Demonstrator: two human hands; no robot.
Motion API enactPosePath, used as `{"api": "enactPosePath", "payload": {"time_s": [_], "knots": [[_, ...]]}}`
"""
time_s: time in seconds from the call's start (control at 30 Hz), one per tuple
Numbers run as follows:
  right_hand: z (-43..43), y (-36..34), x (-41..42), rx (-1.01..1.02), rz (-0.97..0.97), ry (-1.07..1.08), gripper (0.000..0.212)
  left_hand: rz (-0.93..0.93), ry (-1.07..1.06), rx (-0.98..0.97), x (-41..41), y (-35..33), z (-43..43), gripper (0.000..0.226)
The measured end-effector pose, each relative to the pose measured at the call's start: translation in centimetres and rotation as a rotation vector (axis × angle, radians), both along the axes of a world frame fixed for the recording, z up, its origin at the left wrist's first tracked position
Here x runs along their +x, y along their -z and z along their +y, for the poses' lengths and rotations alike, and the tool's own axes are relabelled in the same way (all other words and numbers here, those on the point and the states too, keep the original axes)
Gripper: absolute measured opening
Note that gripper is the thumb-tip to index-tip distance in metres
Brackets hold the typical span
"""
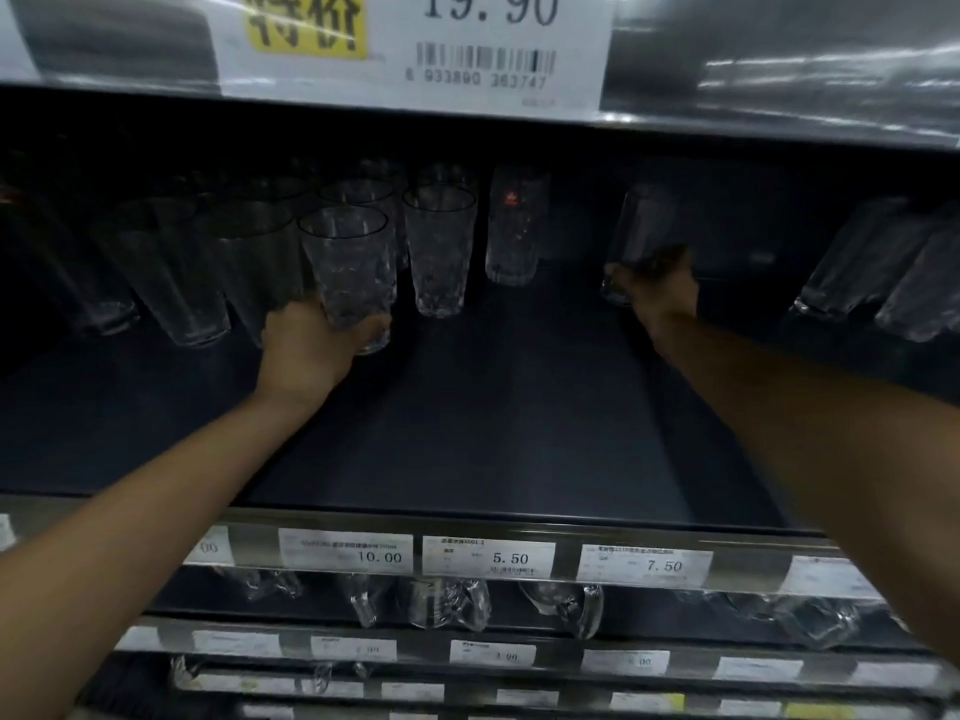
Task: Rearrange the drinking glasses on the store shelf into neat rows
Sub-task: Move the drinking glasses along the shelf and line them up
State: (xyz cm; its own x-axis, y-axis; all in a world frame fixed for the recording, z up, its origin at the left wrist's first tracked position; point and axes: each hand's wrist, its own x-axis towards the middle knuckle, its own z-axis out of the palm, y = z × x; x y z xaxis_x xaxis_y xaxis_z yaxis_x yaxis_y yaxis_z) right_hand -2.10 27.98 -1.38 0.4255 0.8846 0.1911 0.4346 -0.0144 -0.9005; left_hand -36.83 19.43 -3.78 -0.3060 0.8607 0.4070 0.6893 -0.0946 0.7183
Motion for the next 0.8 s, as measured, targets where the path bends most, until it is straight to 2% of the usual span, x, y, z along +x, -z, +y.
{"api": "enactPosePath", "payload": {"time_s": [0.2, 0.5, 0.8], "knots": [[1.2, 0.1, -1.2, -0.004, 0.013, -0.032, 0.059, 0.016, -0.043, 0.020, -0.3, 0.3, 0.4, 0.054], [3.4, 0.8, -3.3, 0.015, 0.011, -0.082, 0.078, 0.019, -0.046, 0.018, -0.4, 0.5, 0.8, 0.054], [4.2, 1.2, -3.7, 0.012, -0.032, -0.084, 0.066, 0.067, -0.063, 0.059, -0.4, 0.6, 0.5, 0.052]]}}
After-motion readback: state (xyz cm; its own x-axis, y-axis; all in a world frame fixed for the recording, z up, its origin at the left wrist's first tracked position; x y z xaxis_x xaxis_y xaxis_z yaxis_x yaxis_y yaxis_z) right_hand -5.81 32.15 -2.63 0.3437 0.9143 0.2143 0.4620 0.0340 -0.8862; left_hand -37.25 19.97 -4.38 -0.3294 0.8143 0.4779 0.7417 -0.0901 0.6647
